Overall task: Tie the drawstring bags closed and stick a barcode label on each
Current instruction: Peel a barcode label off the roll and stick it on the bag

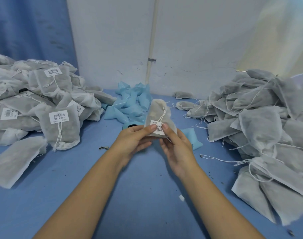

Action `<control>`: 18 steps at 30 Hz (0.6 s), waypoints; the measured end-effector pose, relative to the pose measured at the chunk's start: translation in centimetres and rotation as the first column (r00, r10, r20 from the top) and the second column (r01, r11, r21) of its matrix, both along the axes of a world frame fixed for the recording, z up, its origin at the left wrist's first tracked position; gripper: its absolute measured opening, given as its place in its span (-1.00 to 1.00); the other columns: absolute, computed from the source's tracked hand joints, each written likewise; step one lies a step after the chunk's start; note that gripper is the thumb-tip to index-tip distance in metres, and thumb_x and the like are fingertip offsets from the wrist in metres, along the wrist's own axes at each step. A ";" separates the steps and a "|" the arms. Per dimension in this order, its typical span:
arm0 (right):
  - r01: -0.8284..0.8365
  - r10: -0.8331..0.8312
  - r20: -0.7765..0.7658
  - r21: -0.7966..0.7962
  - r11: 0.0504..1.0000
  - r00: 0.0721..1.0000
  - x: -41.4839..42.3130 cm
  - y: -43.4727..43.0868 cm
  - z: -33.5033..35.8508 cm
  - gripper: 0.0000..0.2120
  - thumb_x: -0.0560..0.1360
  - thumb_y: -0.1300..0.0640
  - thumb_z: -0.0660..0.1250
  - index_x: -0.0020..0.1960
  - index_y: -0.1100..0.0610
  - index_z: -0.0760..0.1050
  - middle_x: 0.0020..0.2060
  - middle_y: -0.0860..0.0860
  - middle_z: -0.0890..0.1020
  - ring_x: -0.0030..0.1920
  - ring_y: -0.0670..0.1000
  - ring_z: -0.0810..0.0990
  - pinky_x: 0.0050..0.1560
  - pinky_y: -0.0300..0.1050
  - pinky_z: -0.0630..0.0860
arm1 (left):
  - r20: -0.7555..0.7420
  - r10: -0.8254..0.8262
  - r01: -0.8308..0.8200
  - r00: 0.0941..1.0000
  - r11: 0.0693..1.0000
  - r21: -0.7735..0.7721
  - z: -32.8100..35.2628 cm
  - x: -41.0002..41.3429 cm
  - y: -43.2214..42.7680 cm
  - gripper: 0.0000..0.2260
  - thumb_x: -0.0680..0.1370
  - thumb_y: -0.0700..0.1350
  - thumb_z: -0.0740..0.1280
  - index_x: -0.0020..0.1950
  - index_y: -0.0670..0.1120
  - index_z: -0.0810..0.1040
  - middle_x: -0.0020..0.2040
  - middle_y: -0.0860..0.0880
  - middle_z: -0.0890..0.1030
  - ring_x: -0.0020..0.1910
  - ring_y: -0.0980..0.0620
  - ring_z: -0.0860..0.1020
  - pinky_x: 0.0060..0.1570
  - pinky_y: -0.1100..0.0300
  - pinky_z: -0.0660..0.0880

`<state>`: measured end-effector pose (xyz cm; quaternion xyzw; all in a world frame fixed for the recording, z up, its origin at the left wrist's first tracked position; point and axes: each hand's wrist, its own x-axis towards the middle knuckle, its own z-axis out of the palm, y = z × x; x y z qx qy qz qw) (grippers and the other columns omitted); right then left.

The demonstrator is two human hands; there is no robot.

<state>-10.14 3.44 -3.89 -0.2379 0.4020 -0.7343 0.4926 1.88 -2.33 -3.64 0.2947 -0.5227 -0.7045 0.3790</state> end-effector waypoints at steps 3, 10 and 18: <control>-0.019 0.021 0.047 -0.046 0.999 0.999 0.1 -0.1 0.1 -0.92 0.48 0.27 0.38 -0.06 0.13 0.56 -0.27 -0.05 0.68 -0.28 -0.17 0.63 -0.25 -0.35 0.54 | -0.067 -0.039 0.043 0.997 0.997 0.060 -0.2 0.2 -0.1 -0.85 0.28 0.04 0.46 -0.23 0.01 0.71 -0.10 0.00 0.71 -0.12 0.13 0.67 -0.30 0.41 0.49; -0.013 0.012 -0.022 -0.022 1.000 1.000 -0.2 -0.2 -0.5 -0.90 0.48 0.25 0.39 -0.03 0.12 0.53 -0.25 -0.04 0.65 -0.20 -0.12 0.61 -0.20 -0.32 0.55 | 0.112 0.103 -0.089 0.988 0.988 -0.124 -0.2 0.5 -0.3 -0.84 0.46 -0.02 0.42 -0.18 -0.12 0.62 -0.35 -0.09 0.62 -0.48 0.06 0.57 -0.48 0.31 0.47; -0.074 0.097 -0.174 0.135 0.988 0.980 -0.3 -0.5 -1.7 -0.83 0.44 0.28 0.43 -0.01 0.09 0.60 -0.20 -0.07 0.66 -0.21 -0.14 0.61 -0.21 -0.33 0.54 | -0.724 0.232 -0.173 0.649 0.972 0.157 2.7 2.0 -2.1 -0.26 0.45 -0.22 0.35 0.54 -0.07 0.06 0.22 0.06 0.58 0.18 0.04 0.58 0.08 0.02 0.57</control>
